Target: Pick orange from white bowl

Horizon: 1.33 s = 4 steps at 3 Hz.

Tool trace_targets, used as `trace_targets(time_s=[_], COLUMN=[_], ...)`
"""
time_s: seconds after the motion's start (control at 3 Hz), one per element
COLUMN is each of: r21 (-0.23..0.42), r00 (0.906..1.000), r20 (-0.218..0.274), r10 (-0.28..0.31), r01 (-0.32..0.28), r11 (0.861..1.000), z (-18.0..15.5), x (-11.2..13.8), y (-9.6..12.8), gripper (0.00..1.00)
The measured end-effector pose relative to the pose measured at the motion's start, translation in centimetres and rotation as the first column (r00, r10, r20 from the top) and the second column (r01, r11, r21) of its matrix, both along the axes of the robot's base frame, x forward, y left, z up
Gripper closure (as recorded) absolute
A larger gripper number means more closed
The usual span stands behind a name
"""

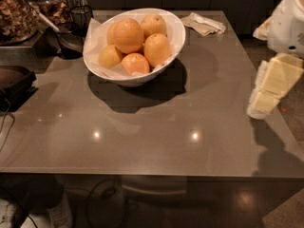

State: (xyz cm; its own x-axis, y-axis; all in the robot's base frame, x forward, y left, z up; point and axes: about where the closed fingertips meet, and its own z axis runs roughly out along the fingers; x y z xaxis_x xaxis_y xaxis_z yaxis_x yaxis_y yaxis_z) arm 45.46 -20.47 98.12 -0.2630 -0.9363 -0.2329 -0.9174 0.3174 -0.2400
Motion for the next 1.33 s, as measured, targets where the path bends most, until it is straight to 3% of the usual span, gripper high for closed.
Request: trace_targets(time_s=[0.33,0.67,1.0,1.33], r21=[0.022,0.0,0.013,0.08], r00=[0.9996,0.999,0.9969,0.9977], r20=[-0.011,0.025,0.058,0.059], r10=[-0.027,0.037,0.052,0.034], r01=[0.027,-0.037,-0.053,-0.039], r11=[0.999,0.999,0.998,0.996], z=[1.3,3.7,4.6,4.4], x=[4.1,7.8,8.5,10.8], y=[2.6,6.5,7.7,9.5], gripper=[0.0,0.0,0.0,0.0])
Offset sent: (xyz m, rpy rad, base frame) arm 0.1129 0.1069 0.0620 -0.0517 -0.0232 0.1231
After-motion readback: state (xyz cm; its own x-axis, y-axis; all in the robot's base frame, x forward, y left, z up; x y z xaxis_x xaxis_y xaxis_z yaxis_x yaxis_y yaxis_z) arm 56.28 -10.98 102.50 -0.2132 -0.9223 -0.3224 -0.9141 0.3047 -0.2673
